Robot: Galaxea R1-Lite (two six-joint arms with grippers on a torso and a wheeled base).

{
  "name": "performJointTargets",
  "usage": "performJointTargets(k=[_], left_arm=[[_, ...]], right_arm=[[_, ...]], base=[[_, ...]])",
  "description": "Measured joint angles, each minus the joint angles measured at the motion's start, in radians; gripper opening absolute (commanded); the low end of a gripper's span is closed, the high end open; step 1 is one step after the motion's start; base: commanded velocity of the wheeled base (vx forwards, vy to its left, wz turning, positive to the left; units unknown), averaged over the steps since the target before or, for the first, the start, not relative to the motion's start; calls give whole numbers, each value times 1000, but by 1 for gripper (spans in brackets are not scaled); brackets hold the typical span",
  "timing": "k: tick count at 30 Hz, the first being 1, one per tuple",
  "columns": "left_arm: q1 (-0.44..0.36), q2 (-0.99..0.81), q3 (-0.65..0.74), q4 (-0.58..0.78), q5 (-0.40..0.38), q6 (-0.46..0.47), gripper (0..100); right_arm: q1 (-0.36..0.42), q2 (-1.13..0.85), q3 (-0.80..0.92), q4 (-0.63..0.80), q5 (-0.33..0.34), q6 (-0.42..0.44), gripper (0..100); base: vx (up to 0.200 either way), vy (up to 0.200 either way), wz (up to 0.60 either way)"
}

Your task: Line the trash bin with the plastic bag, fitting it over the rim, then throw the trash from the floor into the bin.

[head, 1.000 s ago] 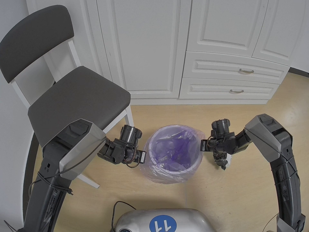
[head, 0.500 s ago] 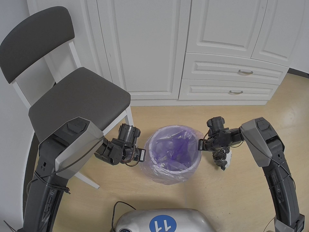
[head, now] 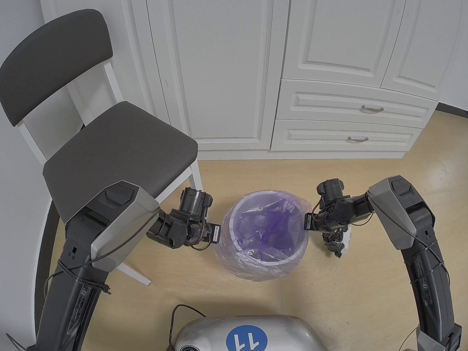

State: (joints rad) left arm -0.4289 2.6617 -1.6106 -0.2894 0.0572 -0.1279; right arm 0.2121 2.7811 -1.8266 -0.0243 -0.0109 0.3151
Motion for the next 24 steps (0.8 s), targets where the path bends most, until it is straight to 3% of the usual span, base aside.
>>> performJointTargets(k=[6,14,24], left_arm=[[10,51,-128,72,-18,2,0],[15,148,-345,284,-41,5,0],[23,177,-387,336,-33,21,0]], right_arm=[[-8,-2,4,1,1,1,0],[-11,-1,4,0,3,1,0],[-9,-16,16,-26,11,1,0]], base=[[0,0,0],[0,0,0],[0,0,0]])
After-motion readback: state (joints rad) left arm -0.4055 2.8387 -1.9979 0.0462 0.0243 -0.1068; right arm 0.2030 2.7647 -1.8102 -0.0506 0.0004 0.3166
